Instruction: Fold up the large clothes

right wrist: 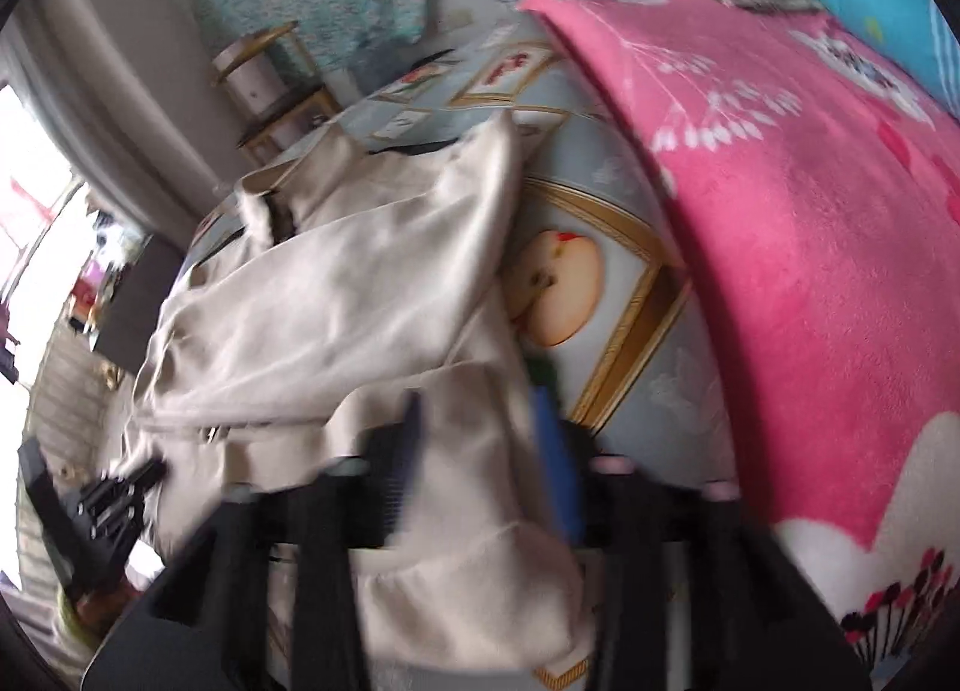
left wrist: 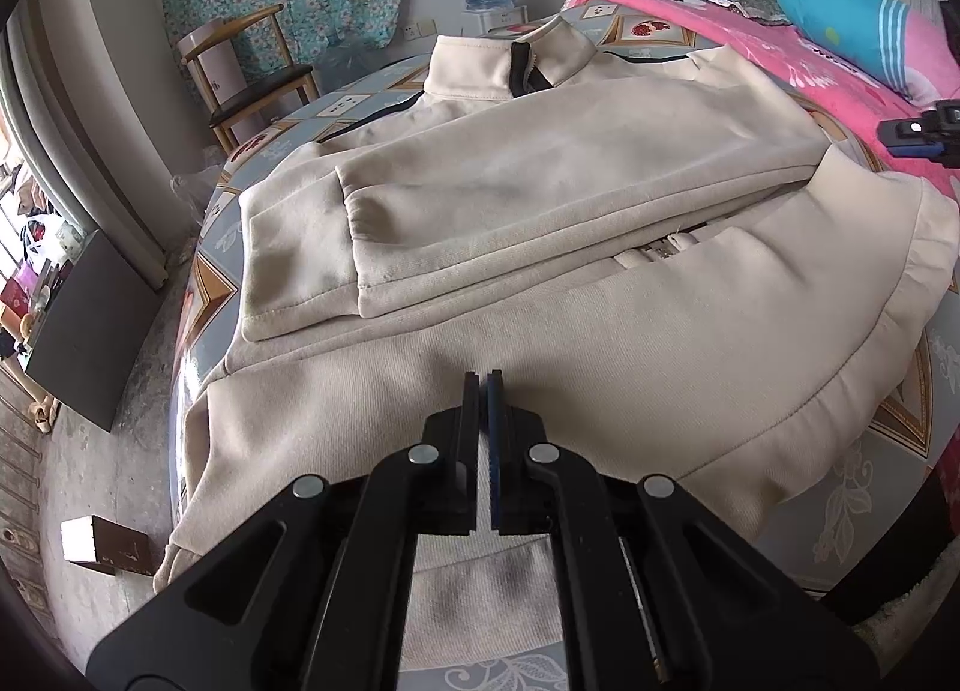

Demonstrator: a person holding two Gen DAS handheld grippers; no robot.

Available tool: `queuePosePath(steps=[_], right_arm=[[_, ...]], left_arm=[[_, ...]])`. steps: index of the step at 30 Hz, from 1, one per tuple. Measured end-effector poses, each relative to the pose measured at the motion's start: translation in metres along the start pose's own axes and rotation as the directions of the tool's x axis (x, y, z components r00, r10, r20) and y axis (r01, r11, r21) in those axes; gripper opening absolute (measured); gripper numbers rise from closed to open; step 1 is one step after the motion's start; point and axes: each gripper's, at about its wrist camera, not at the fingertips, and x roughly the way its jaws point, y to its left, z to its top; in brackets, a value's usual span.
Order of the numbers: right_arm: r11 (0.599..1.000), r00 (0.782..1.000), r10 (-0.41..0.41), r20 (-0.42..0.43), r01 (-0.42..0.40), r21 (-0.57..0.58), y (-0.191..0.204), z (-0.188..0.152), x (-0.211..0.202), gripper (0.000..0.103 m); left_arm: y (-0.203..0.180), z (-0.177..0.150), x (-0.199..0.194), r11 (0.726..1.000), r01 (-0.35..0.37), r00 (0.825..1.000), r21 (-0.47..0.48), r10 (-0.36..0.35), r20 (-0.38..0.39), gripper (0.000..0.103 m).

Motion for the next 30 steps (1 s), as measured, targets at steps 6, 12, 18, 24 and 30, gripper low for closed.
queuePosePath(steps=[6,12,18,24,30], right_arm=[[0.985,0.982,-0.136,-0.130,0.120,-0.127,0.014,-0.018,0.031,0.041],[0.970,0.982,-0.187,0.002,0.185,-0.157,0.032,-0.018,0.000,0.011],[0.986,0.987,-0.163,0.001,0.163,0.023,-0.008,-0.021,0.021,0.014],[0.974,0.977,-0.186,0.107,0.170,0.148,-0.026,-0.015,-0.006,0.024],[0.995,0.994,0.022,0.104,-0.012,-0.096,0.057,-0.015,-0.026,0.036]], left_arm=[[0.000,0.000,0.000,1.000,0.001,1.000,0.006,-0.001,0.005,0.002],[0.000,-0.002,-0.001,1.000,0.002,1.000,0.012,-0.002,0.012,0.002],[0.001,-0.003,-0.001,1.000,0.010,1.000,-0.002,-0.010,0.017,0.002],[0.002,-0.003,-0.001,1.000,0.017,1.000,-0.008,-0.017,0.022,0.003],[0.004,-0.004,-0.001,0.999,0.032,0.999,-0.018,-0.031,0.026,0.003]])
